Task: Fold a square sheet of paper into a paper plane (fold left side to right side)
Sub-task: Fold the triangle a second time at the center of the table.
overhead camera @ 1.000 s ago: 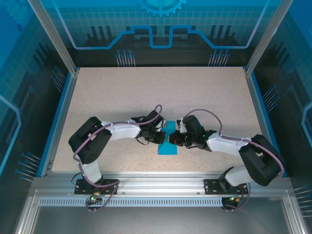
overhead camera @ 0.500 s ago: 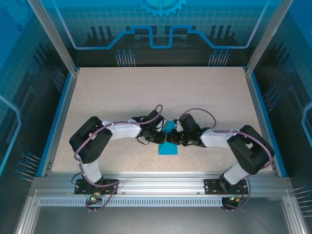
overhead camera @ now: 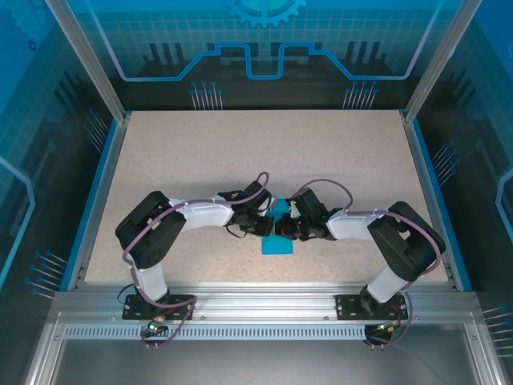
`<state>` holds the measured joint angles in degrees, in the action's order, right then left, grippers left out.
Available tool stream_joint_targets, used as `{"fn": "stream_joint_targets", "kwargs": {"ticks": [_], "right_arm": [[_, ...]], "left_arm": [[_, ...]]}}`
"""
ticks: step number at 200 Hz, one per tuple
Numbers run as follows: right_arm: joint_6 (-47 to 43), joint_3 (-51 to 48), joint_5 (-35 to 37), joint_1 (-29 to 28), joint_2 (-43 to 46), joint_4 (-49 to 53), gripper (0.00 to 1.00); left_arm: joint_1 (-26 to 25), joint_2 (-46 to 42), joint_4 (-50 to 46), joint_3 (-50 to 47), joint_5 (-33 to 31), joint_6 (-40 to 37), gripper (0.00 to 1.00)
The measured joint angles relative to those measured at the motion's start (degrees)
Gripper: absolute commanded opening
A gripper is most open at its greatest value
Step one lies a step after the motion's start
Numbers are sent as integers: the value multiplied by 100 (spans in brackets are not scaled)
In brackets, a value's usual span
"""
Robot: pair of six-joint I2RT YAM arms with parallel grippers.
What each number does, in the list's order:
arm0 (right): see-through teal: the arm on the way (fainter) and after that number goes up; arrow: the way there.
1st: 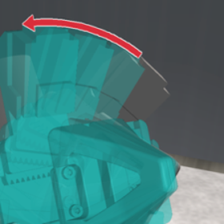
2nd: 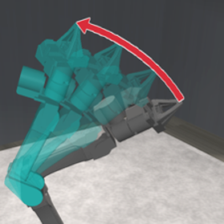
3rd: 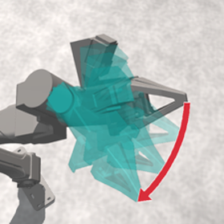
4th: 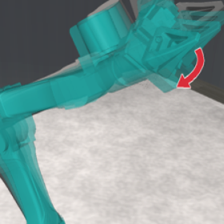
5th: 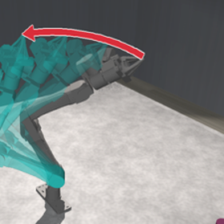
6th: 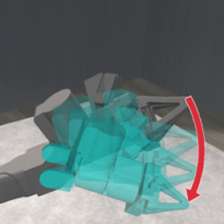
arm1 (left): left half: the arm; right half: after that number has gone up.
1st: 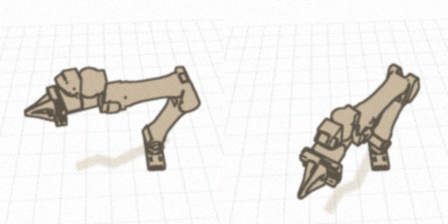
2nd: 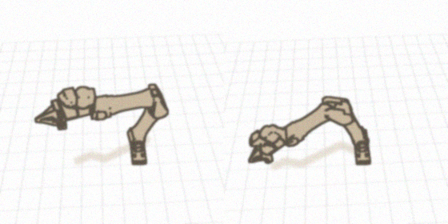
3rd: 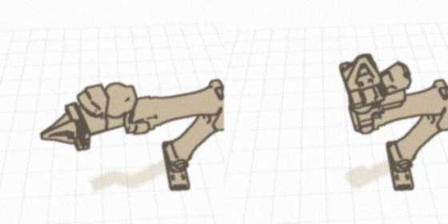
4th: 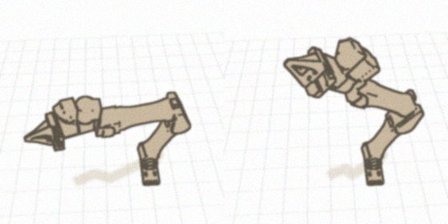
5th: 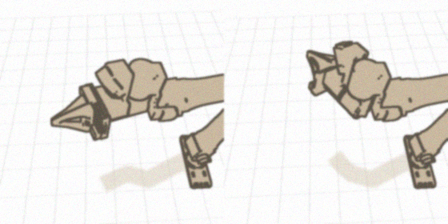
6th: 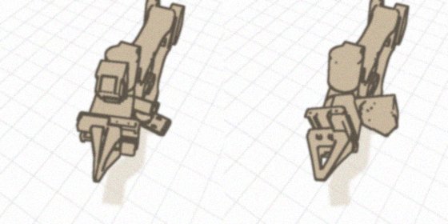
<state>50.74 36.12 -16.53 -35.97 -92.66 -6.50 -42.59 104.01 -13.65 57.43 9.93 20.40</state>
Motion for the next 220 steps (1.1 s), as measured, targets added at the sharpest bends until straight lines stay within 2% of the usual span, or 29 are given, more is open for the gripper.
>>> {"fn": "stream_joint_targets", "kwargs": {"ticks": [33, 69, 93, 121, 152, 172, 220], "right_arm": [[-52, -2, 39, 0, 2, 81, 0], [-63, -15, 68, 0, 2, 83, 0], [-63, -50, 70, 0, 2, 24, 0], [-61, -66, 74, 0, 7, -4, 0], [-63, -66, 85, 0, 7, -4, 0], [-63, -66, 85, 0, 7, -2, 0], [-66, -66, 87, 0, 9, -2, 0]], "left_arm": [[-2, 11, -2, 15, 2, 0, 7], [-17, 9, -4, 17, -7, -28, 14], [-24, -55, -85, 17, -70, -70, 23], [-22, -468, -487, 17, -278, -109, 30], [48, -1143, -688, 17, -293, -105, 31], [79, -1423, -649, -72, 0, -76, 29], [81, -1340, -87, -706, 1401, 374, 26]]}}
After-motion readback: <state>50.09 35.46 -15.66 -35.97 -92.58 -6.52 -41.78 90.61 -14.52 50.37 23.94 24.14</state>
